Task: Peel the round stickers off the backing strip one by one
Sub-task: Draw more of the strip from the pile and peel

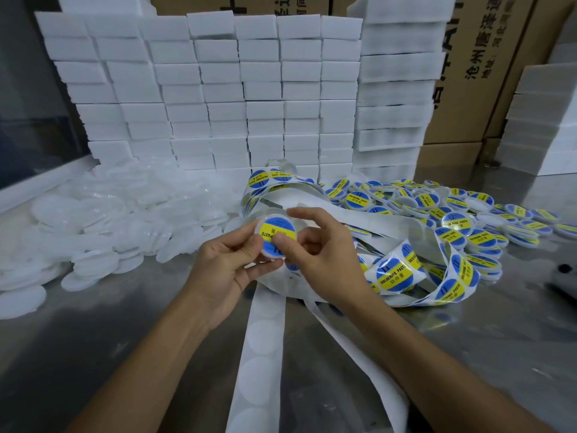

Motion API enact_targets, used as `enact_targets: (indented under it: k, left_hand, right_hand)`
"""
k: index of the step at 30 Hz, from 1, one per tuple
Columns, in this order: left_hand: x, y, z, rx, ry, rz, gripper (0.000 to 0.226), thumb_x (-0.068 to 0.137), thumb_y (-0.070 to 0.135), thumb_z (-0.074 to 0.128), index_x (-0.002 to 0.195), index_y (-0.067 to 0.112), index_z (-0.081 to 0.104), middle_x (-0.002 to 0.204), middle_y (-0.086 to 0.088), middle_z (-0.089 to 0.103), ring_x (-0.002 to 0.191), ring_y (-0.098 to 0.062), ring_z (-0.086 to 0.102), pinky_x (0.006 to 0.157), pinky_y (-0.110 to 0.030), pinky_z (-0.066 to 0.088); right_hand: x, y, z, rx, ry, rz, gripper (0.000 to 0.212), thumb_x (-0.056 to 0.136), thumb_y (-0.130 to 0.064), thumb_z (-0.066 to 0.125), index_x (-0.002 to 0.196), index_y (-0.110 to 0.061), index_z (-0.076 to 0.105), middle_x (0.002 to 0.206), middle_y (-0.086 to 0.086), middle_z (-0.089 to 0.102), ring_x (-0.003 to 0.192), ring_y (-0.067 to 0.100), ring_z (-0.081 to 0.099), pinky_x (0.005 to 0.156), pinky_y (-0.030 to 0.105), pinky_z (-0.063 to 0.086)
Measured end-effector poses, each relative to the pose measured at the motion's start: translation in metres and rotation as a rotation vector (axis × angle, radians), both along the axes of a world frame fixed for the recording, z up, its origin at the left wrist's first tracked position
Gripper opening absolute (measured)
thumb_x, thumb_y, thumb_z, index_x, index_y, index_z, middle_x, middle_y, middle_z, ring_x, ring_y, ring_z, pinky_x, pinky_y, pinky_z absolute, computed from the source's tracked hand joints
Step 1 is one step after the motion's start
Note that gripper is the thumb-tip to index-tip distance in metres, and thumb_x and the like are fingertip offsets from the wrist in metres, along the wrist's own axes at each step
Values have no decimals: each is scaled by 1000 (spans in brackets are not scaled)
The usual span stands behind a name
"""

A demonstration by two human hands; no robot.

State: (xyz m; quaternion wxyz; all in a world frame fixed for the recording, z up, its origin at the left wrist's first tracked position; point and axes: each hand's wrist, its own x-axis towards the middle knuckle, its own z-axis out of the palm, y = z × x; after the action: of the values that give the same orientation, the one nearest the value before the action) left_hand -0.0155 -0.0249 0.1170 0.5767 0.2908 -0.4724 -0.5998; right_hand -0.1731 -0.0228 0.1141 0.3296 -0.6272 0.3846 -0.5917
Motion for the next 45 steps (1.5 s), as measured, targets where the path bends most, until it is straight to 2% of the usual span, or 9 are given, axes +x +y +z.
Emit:
enact_targets:
  k: [8, 13, 18, 22, 26, 32, 37, 41, 45]
  left_hand:
    - [0, -1, 2, 17, -42, 98, 24, 75, 23, 61, 89, 8, 75, 80, -10, 71, 67, -16, 65, 50, -23, 46]
    - [-4, -2, 2, 18, -43, 160, 20, 72, 32, 67, 75, 16, 77, 80, -9, 73, 69, -17, 69, 56, -27, 54]
    - [2, -3, 0, -15, 21, 130, 34, 71, 12, 67, 104, 3, 67, 95, -15, 75, 84, -25, 73, 66, -29, 58]
    - [2, -4, -2, 0, -13, 162, 26, 67, 12, 68, 92, 9, 76, 86, -9, 76, 75, -18, 72, 62, -25, 58]
    - [0, -4, -3, -23, -83, 111, 23, 64, 24, 72, 84, 18, 80, 90, -9, 76, 81, -20, 70, 69, -28, 57]
    - [0, -3, 1, -4, -54, 175, 44, 67, 36, 71, 102, 9, 73, 93, -11, 74, 79, -21, 70, 63, -28, 56]
    - [-6, -4, -6, -9, -242, 342, 35, 68, 29, 80, 93, 7, 69, 73, -5, 68, 65, -20, 62, 55, -27, 54]
    - [-14, -2, -15, 15, -386, 272, 35, 69, 24, 83, 99, 11, 69, 84, -7, 72, 69, -19, 70, 59, -31, 58]
    - [-19, 0, -21, 30, -442, 188, 37, 72, 19, 83, 106, 14, 68, 96, -7, 72, 77, -16, 72, 62, -30, 58]
  right_hand:
    - [-1, 0, 7, 59, -29, 59, 19, 89, -17, 71, 81, -7, 58, 66, 13, 72, 48, 22, 65, 52, 33, 52]
    - [3, 3, 6, 56, -39, 92, 22, 91, -7, 68, 108, -20, 60, 91, 17, 67, 58, 22, 71, 54, 26, 54]
    - [2, 2, 6, 40, -34, 99, 49, 85, 0, 73, 123, -27, 60, 104, 12, 64, 64, 22, 72, 63, 21, 54]
    - [-1, 3, 9, 89, -66, 54, 24, 79, -9, 81, 92, -13, 60, 74, 7, 70, 52, 24, 69, 47, 28, 51]
    - [-1, 2, 7, 89, -127, -25, 35, 83, -19, 79, 70, -7, 48, 58, 7, 68, 36, 18, 56, 36, 22, 41]
    - [3, 2, 4, 39, -81, 27, 16, 96, -6, 59, 108, -15, 64, 67, 4, 68, 48, 16, 64, 49, 25, 51]
    - [0, -6, 4, 275, -438, -39, 8, 94, -7, 60, 98, -13, 63, 60, 0, 65, 44, 13, 55, 50, 26, 50]
    - [-10, -18, 2, 462, -876, -163, 7, 90, -8, 61, 97, -6, 61, 73, 7, 52, 41, 9, 39, 42, 18, 35]
    - [-15, -24, 0, 552, -965, -210, 8, 88, -11, 61, 94, -7, 61, 77, 8, 57, 42, 9, 38, 40, 18, 34]
